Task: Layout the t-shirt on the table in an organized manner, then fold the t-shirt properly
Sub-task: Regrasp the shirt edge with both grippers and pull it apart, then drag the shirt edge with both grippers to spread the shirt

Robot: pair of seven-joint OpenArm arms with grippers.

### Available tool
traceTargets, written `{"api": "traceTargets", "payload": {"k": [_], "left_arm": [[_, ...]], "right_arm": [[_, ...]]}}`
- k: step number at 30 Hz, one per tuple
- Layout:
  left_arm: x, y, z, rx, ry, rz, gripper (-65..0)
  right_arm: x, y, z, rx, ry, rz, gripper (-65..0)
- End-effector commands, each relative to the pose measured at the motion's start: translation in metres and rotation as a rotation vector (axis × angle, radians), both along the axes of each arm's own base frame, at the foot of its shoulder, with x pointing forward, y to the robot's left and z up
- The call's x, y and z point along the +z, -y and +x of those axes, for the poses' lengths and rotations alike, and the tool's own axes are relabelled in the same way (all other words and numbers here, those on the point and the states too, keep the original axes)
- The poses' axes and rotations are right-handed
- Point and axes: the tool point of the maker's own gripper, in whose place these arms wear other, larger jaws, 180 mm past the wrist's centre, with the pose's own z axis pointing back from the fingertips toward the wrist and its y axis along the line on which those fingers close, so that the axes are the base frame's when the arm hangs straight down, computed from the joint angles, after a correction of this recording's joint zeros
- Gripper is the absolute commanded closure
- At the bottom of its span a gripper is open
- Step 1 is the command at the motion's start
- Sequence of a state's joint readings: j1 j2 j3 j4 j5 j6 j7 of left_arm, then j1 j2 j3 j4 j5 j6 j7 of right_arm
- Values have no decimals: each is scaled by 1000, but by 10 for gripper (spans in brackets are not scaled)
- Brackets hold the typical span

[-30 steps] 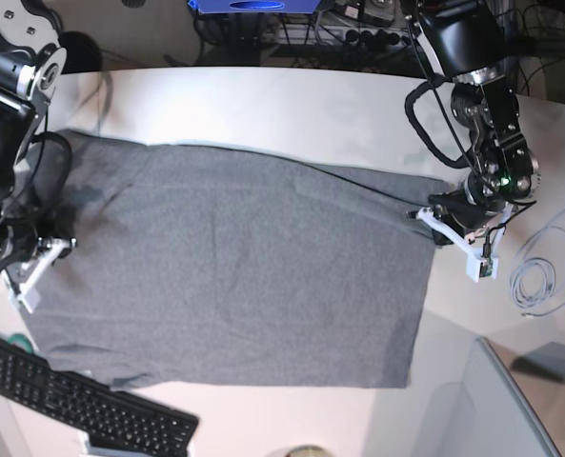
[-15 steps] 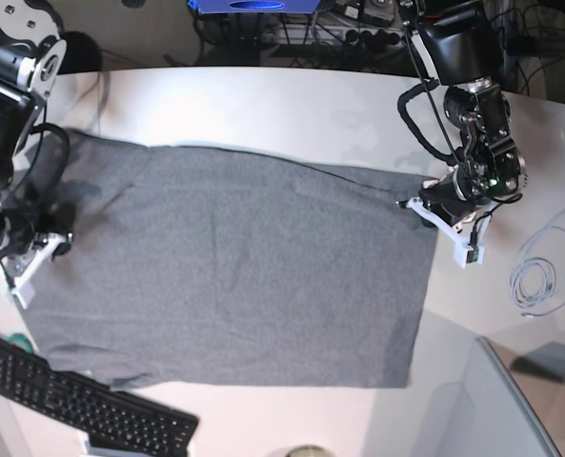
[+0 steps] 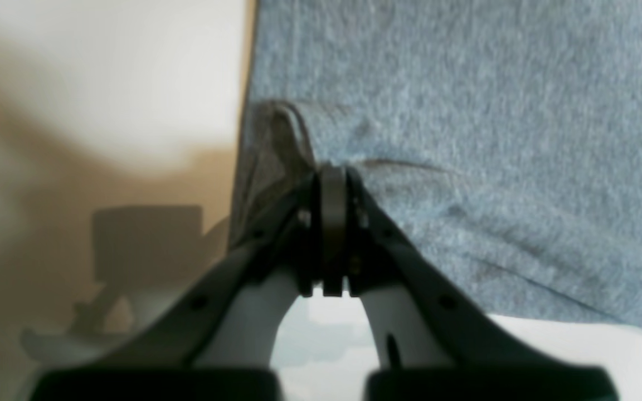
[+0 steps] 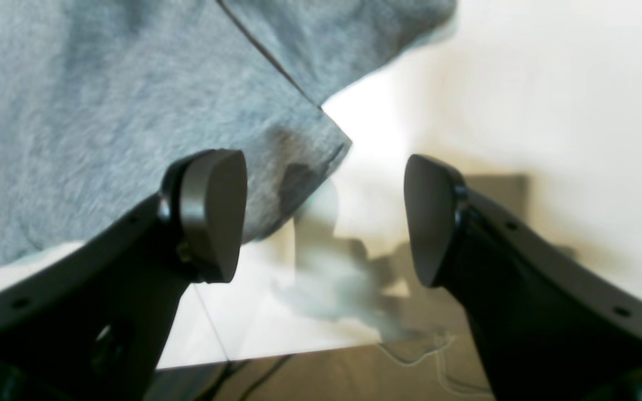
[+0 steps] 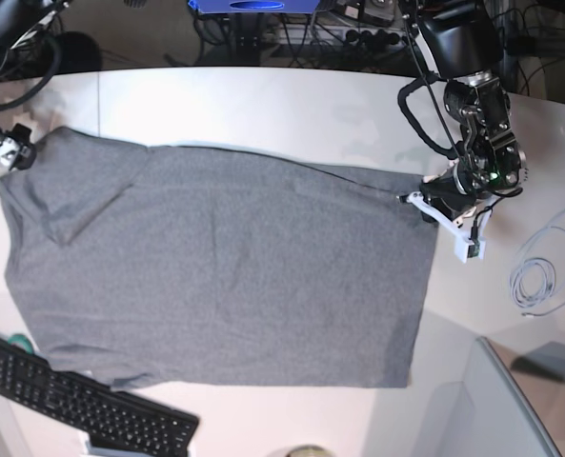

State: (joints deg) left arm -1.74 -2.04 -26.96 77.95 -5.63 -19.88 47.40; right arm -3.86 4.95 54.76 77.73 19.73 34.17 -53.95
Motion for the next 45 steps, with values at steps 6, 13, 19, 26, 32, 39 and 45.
{"api": "traceTargets", "payload": {"k": [6, 13, 19, 26, 32, 39, 45], "left_arm": [[11, -4, 9, -5, 41, 15, 0], [11, -6, 8, -2, 41, 16, 0], [11, -5, 9, -5, 41, 16, 0], [11, -4, 9, -7, 44, 13, 0], [36, -9, -6, -21, 102, 79, 0], [50, -12, -45, -47, 105, 148, 0], [36, -11, -72, -52, 97, 147, 0]], "right_arm": [[-16, -1, 10, -29, 30, 67, -420], [-36, -18, 8, -11, 19, 141, -411], [-38, -28, -1, 59, -21, 161, -224], [-11, -10, -7, 96, -39, 58, -5], [36, 4, -40, 113, -97, -114, -5], [51, -16, -85, 127, -208, -159, -5], [39, -36, -116, 122, -271, -109, -5]]}}
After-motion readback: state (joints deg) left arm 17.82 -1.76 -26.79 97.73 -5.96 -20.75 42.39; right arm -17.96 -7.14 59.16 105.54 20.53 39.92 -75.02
